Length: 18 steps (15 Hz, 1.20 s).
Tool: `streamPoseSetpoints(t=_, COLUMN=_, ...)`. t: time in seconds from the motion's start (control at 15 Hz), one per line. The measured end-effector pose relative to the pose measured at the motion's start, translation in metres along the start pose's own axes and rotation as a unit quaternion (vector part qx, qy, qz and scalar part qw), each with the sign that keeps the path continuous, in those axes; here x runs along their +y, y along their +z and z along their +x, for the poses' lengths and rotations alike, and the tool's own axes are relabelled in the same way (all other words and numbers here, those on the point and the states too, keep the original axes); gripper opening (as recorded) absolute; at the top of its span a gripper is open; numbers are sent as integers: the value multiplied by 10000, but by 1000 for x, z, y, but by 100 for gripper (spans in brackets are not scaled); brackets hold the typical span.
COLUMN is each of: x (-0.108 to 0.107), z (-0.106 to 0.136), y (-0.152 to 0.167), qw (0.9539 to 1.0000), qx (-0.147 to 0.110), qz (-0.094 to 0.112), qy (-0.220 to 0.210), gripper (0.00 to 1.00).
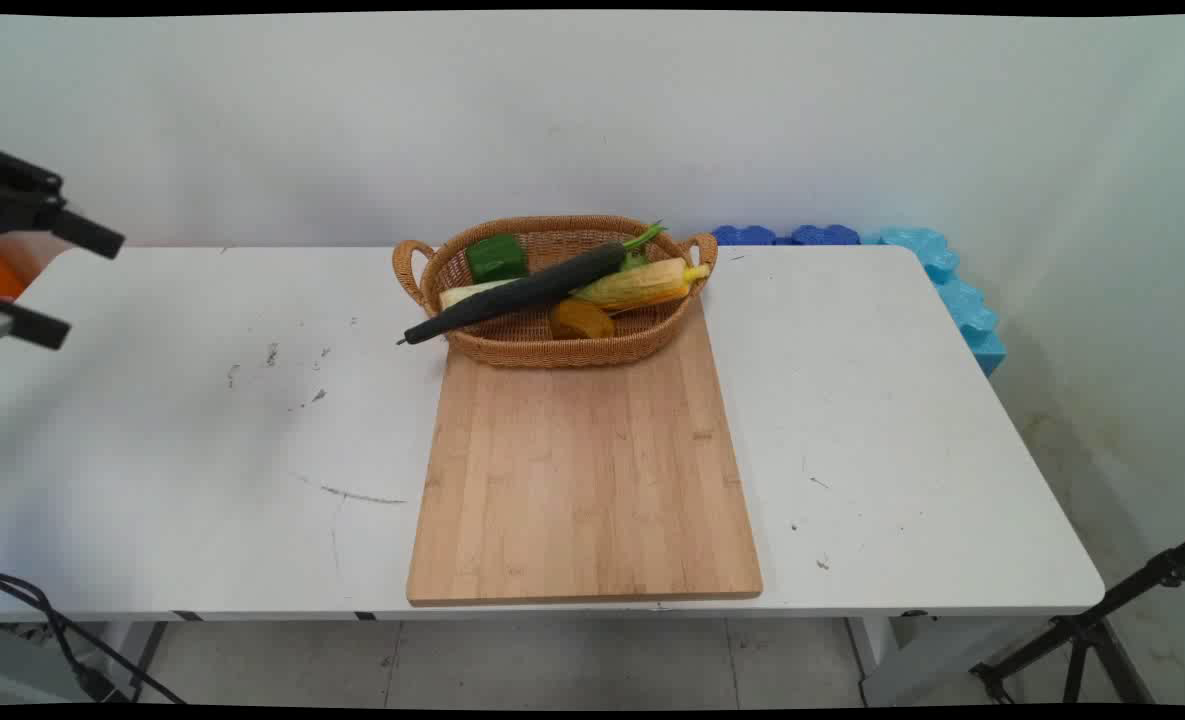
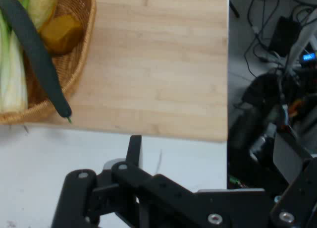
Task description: Pick up the cucumber from the vegetable basket
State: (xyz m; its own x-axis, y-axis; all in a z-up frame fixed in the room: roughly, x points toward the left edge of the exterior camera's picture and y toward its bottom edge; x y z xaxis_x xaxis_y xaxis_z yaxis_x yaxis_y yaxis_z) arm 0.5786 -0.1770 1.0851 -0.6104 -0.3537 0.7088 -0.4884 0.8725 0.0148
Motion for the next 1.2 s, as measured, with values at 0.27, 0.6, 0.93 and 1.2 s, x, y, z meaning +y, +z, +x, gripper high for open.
streamPoseSetpoints(t=0.27, x=-19, z=27, y=28, qw=9996, qx=74, qz=189, qy=-177, gripper=100)
streamPoseSetpoints(t=0.6, x=-54, z=68, y=82, qw=9974, qx=61, qz=504, qy=-520, gripper=100)
streamPoseSetpoints(t=0.93, x=-102, z=101, y=146, qw=9914, qx=-150, qz=856, qy=-976, gripper=100)
streamPoseSetpoints(t=1.2, x=-137, z=117, y=204, qw=9842, qx=-398, qz=1074, qy=-1351, gripper=100)
